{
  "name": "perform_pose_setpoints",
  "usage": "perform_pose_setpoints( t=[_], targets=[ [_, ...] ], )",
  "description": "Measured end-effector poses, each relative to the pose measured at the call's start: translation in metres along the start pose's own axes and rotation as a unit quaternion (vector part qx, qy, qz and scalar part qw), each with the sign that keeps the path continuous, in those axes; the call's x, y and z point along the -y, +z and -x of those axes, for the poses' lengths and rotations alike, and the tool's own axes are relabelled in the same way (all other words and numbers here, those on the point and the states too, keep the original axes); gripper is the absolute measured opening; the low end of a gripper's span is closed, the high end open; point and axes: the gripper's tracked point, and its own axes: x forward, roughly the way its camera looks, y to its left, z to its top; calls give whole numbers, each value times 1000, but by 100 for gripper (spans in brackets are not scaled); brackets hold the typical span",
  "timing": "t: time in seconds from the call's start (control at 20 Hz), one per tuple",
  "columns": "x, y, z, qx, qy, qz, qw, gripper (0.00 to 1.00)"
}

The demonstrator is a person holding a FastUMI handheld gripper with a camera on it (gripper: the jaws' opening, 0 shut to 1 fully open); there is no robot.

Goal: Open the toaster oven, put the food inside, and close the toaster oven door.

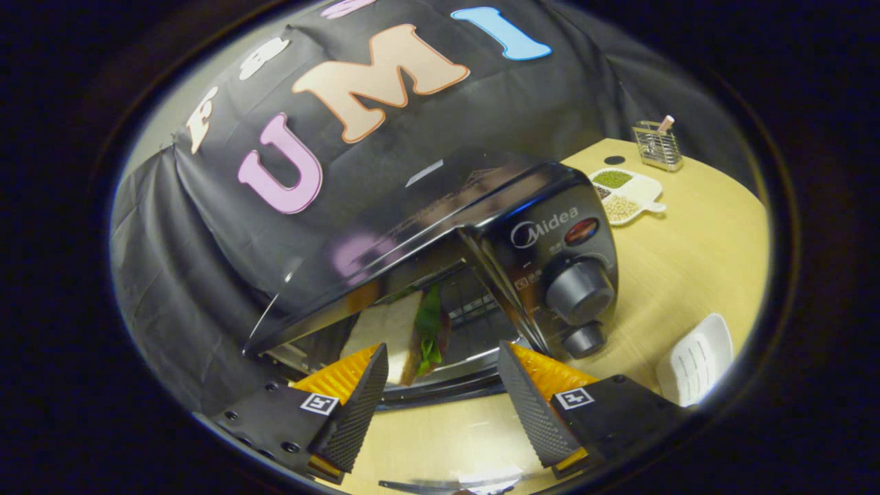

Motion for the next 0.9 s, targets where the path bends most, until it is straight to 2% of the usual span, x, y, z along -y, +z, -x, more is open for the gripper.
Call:
perform_pose_setpoints(
  t=[0.35, 0.65, 0.9],
  targets=[
    [-8, -38, 40, -72, 31, 77, 994, 98],
    [-20, -77, 78, -135, 69, 135, 979, 98],
    [-13, -93, 93, -172, 79, 168, 967, 98]
  ],
)
